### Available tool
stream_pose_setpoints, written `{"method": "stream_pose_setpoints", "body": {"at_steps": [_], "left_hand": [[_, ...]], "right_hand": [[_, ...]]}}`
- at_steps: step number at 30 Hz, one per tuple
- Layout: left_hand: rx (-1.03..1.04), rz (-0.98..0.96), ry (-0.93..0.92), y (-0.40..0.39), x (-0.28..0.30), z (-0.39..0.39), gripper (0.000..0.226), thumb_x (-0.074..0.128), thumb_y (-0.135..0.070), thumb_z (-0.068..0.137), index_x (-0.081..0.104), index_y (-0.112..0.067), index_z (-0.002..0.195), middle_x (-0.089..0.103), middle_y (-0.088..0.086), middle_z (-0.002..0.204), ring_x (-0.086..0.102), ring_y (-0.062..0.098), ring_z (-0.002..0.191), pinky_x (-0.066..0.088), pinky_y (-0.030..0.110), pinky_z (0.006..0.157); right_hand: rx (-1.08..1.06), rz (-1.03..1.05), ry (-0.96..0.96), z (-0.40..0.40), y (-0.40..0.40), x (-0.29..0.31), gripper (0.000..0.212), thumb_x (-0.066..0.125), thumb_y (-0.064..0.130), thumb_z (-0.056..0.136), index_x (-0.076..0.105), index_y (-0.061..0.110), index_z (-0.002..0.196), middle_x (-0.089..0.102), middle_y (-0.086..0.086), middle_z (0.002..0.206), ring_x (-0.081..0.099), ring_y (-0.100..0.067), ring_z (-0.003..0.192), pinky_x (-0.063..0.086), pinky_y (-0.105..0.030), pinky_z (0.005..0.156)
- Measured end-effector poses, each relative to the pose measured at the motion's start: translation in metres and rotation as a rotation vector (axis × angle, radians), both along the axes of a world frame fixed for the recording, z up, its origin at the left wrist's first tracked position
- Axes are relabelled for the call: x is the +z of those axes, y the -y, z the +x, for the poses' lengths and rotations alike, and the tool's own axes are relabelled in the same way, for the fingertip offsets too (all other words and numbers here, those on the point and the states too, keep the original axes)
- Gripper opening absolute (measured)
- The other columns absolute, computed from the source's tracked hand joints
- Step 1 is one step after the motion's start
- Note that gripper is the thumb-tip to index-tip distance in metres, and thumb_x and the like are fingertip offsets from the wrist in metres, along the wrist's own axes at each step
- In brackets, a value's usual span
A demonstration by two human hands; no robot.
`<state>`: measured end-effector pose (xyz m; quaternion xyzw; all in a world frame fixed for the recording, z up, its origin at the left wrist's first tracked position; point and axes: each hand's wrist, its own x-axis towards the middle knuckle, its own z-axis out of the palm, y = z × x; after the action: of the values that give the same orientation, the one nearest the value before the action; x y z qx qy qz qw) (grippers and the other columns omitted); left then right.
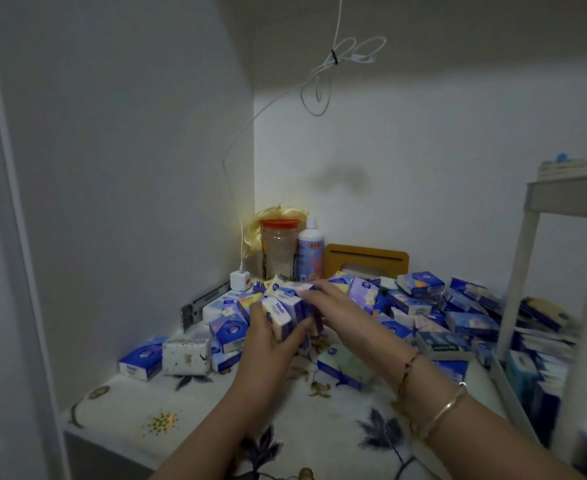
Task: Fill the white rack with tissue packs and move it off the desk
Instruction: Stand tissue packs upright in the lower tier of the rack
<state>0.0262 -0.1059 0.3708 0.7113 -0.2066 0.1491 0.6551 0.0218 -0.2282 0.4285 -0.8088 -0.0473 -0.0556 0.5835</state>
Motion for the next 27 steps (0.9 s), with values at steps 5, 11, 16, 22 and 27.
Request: {"method": "stream_pose_setpoints", "body": {"at_steps": [5, 11, 16, 22, 27], "left_hand": [[0.072, 0.017, 0.140, 0.012, 0.021, -0.017, 0.040, 0.070, -0.017, 0.084, 0.040, -0.031, 0.106, 0.060, -0.016, 0.102, 0.062, -0.006, 0.089, 0.053, 0.018, 0.071], [0.029, 0.032, 0.263, 0.043, 0.058, -0.063, 0.050, 0.070, -0.005, 0.080, 0.044, -0.029, 0.115, 0.062, -0.016, 0.099, 0.060, -0.011, 0.088, 0.052, 0.012, 0.069], [0.003, 0.085, 0.459, 0.070, 0.093, -0.118, 0.053, 0.075, -0.016, 0.073, 0.044, -0.042, 0.107, 0.062, -0.017, 0.100, 0.059, -0.007, 0.089, 0.048, 0.011, 0.069], [-0.195, 0.086, 0.556, 0.113, 0.111, -0.171, 0.066, 0.080, -0.030, 0.069, 0.045, -0.033, 0.125, 0.056, -0.018, 0.115, 0.056, -0.003, 0.102, 0.050, 0.015, 0.079], [-0.267, 0.181, 0.596, 0.171, 0.102, -0.199, 0.061, 0.075, -0.026, 0.074, 0.038, -0.041, 0.120, 0.053, -0.021, 0.112, 0.053, -0.007, 0.099, 0.047, 0.010, 0.075]], "right_hand": [[0.021, -0.127, 0.069, -0.037, 0.011, 0.033, 0.042, 0.060, 0.054, 0.084, 0.052, 0.024, 0.112, 0.061, 0.006, 0.098, 0.060, -0.008, 0.087, 0.050, -0.026, 0.080], [-0.072, -0.312, 0.223, -0.108, 0.032, 0.065, 0.067, 0.078, 0.036, 0.074, 0.034, 0.026, 0.123, 0.058, 0.017, 0.102, 0.059, 0.004, 0.089, 0.052, -0.017, 0.075], [-0.188, -0.323, 0.356, -0.173, 0.059, 0.087, 0.062, 0.073, 0.036, 0.063, 0.040, 0.031, 0.115, 0.066, 0.016, 0.094, 0.065, 0.001, 0.084, 0.056, -0.030, 0.081], [-0.298, -0.270, 0.386, -0.243, 0.110, 0.104, 0.046, 0.069, 0.013, 0.071, 0.055, 0.029, 0.112, 0.068, 0.009, 0.093, 0.063, -0.001, 0.077, 0.053, -0.019, 0.066], [-0.354, -0.190, 0.257, -0.283, 0.168, 0.091, 0.043, 0.072, 0.009, 0.079, 0.052, 0.025, 0.114, 0.066, 0.000, 0.100, 0.065, -0.006, 0.083, 0.054, -0.021, 0.071]]}}
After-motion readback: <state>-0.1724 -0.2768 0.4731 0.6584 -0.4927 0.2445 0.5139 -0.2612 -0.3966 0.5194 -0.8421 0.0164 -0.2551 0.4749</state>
